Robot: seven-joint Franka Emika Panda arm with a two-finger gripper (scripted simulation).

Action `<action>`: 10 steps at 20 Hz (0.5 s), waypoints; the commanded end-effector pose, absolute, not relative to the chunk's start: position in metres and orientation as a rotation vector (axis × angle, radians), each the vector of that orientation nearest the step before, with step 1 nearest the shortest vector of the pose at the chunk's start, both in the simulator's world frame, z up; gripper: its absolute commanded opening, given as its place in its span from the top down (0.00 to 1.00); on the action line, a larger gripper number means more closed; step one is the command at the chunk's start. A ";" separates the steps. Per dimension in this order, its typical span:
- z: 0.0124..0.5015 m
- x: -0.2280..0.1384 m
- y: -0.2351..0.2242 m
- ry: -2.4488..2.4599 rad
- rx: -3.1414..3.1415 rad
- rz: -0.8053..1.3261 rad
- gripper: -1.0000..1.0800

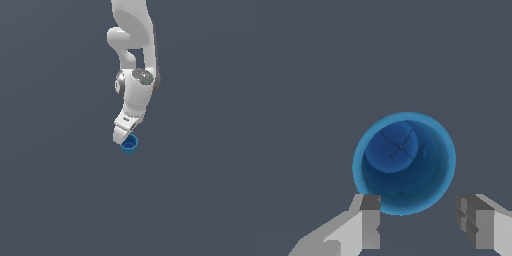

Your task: Pick up the object and move it to a goal position.

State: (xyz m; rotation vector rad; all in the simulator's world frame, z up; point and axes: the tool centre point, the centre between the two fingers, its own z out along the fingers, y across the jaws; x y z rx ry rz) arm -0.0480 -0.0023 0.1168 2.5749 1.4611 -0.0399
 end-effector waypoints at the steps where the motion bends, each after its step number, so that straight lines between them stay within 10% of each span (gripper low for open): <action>1: 0.112 -0.054 0.000 1.586 2.489 -0.051 0.38; 10: 0.099 -0.072 0.009 1.917 2.222 -0.081 0.38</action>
